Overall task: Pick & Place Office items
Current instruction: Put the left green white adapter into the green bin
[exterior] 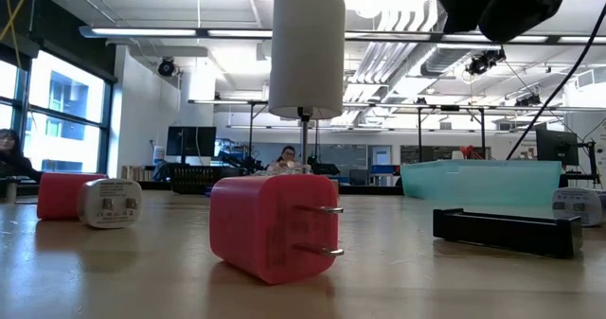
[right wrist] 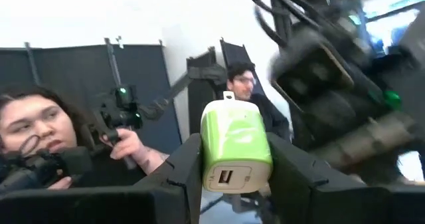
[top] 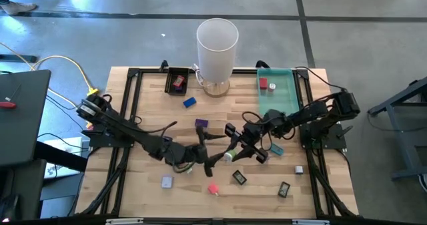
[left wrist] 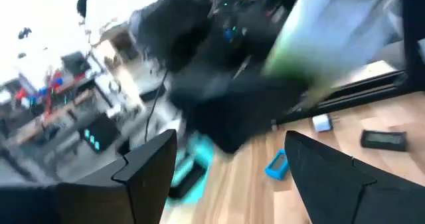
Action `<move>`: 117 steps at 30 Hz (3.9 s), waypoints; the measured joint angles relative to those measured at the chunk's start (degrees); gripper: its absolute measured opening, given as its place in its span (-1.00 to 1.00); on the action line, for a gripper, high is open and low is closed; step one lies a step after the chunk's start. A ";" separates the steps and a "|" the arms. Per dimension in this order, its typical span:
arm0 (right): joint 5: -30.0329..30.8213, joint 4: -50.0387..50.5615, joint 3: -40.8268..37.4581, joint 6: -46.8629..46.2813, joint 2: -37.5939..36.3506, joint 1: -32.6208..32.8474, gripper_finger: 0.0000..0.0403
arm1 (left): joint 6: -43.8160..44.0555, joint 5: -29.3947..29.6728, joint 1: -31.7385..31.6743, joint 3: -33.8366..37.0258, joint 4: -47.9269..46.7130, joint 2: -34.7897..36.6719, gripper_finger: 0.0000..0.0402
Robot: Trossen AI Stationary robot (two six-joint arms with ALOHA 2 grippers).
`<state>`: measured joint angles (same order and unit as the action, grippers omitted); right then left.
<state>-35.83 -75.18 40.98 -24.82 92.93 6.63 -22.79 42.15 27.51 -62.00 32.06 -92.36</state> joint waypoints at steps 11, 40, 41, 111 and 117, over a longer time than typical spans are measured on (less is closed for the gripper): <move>4.89 9.23 -0.19 5.44 0.01 -0.23 -0.41 | 5.21 0.87 5.03 -0.17 -11.12 7.54 0.37; 95.59 106.97 -0.34 -14.43 -28.31 4.74 -0.41 | 27.37 -40.54 -28.73 23.30 -20.02 21.27 0.37; 96.04 110.86 -0.34 -18.03 -28.55 3.92 -0.41 | 27.37 -40.59 -29.07 24.02 -19.39 21.27 0.37; 66.49 94.54 -0.44 1.97 -3.98 -51.78 -0.25 | 30.19 -42.12 -19.83 26.34 -18.23 21.29 0.37; 65.90 94.02 -0.42 3.05 -3.98 -51.65 -0.25 | 30.31 -42.12 -19.83 26.34 -18.24 21.29 0.37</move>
<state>30.06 18.84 40.56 -21.77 88.95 -45.01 7.51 0.03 7.68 -35.66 13.81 -71.07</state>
